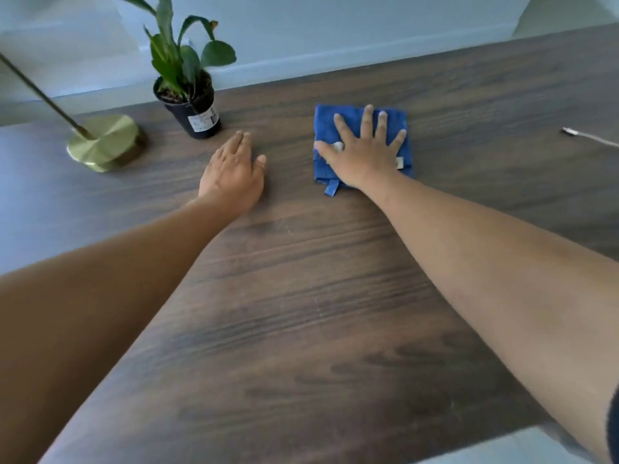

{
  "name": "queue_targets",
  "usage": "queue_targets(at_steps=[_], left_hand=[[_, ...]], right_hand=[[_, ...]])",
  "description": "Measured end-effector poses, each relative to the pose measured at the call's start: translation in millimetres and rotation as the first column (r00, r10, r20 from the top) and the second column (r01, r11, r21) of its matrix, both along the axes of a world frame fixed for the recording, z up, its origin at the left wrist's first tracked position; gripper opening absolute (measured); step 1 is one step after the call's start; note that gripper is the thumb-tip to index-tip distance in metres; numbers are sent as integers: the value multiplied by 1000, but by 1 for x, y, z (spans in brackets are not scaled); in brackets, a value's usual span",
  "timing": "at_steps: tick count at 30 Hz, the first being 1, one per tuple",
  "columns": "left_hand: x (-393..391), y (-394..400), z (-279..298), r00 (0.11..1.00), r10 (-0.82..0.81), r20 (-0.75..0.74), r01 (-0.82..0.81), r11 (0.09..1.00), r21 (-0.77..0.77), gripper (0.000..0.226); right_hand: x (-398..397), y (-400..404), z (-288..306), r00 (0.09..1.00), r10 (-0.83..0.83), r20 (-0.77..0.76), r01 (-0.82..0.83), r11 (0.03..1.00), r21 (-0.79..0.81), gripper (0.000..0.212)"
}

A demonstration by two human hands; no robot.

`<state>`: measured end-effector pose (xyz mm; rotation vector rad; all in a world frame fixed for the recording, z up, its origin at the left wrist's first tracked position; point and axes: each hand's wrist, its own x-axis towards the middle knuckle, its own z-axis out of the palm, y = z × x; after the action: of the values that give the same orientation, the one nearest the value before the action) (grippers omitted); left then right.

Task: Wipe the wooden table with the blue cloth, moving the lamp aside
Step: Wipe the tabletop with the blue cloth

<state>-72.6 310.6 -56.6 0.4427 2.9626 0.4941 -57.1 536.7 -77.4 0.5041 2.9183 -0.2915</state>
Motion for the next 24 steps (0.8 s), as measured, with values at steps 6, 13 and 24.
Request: queue_targets(at_steps=[6,13,24], left_hand=[[69,-77,5,1000,2,-1,-2,1000,-28,58],[105,-124,-5,999,7,35,-6,999,-40,59],[73,-91,-12,997,-72,-6,72,997,-22,59]], right_hand=[[112,-14,4,997,-72,-29,72,997,5,83],[202,-81,4,997,-78,-4,79,995,65,85],[171,-118,-3,997,-70,19,68,993,93,84]])
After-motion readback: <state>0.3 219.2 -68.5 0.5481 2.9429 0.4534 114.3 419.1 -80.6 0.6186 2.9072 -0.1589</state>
